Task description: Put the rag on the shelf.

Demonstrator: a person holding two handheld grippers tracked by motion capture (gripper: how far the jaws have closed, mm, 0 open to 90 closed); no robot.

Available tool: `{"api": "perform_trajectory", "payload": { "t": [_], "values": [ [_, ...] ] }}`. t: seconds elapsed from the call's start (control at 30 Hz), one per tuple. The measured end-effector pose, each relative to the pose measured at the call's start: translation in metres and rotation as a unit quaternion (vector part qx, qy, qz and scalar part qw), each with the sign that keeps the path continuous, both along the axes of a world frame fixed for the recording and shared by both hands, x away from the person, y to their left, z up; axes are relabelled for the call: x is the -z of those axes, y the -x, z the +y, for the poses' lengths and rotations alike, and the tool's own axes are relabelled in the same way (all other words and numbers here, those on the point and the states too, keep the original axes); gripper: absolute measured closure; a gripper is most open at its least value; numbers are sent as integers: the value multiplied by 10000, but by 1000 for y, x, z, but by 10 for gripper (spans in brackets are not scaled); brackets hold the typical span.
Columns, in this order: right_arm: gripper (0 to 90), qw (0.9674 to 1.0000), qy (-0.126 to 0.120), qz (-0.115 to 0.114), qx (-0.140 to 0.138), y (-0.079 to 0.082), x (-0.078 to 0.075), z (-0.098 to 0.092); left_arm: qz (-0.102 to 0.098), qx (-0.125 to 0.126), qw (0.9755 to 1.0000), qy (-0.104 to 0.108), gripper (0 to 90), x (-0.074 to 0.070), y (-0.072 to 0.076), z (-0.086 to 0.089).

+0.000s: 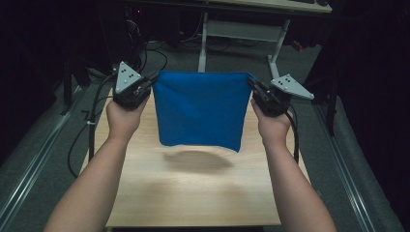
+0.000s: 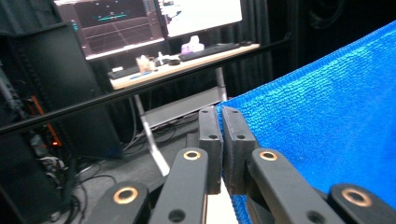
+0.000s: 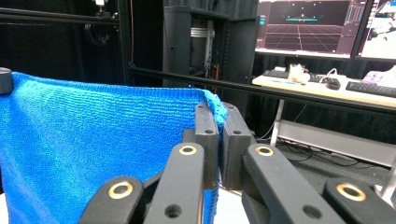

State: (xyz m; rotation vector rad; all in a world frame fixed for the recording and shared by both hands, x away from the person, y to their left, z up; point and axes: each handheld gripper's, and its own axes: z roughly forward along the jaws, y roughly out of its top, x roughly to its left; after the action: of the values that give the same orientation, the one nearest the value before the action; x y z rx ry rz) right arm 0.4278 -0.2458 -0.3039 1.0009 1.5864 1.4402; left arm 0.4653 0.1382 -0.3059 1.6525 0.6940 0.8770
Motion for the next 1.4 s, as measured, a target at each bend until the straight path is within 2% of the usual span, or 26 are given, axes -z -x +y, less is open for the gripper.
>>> {"api": "perform_trajectory", "payload": {
  "t": [0.27,0.33,0.47,0.53,0.6,0.67,0.73,0.8,0.93,1.03,1.13,1.2,1.33,1.4],
  "values": [
    [881,9999,49,116,72,-29,-1,7,21,-188,9997,-169,878,-5,-31,0],
    [881,9998,18,160,78,-36,0,7,32,-185,9997,-146,878,-8,-37,0],
    [881,9996,112,222,156,-51,1,6,38,-199,9996,-191,878,-8,-47,-4],
    [881,9994,116,253,191,-58,2,4,113,-206,9996,-178,877,-7,-52,-5],
    [881,9992,181,259,233,-64,3,4,158,-251,9991,-292,876,-5,-56,-5],
    [881,9987,349,251,264,-69,5,6,199,-295,9987,-366,875,-2,-59,-6],
    [881,9977,553,260,293,-75,8,8,323,-336,9980,-428,875,3,-64,-6],
    [881,9964,661,400,343,-83,14,10,574,-374,9967,-427,871,10,-70,-7],
    [881,9933,679,828,433,-94,30,10,808,-411,9947,-491,872,28,-77,-13],
    [881,9916,730,976,436,-97,42,9,1044,-355,9922,-578,872,44,-81,-15],
    [881,9889,721,1239,395,-99,56,7,1287,-239,9900,-518,871,65,-82,-13],
    [881,9863,809,1385,371,-98,69,7,1429,-208,9883,-494,872,77,-81,-12],
    [880,9823,931,1596,303,-95,90,8,1786,-146,9825,-502,870,101,-81,-10],
    [879,9813,889,1686,257,-94,98,8,2008,-109,9779,-573,869,110,-81,-10]
  ]
}}
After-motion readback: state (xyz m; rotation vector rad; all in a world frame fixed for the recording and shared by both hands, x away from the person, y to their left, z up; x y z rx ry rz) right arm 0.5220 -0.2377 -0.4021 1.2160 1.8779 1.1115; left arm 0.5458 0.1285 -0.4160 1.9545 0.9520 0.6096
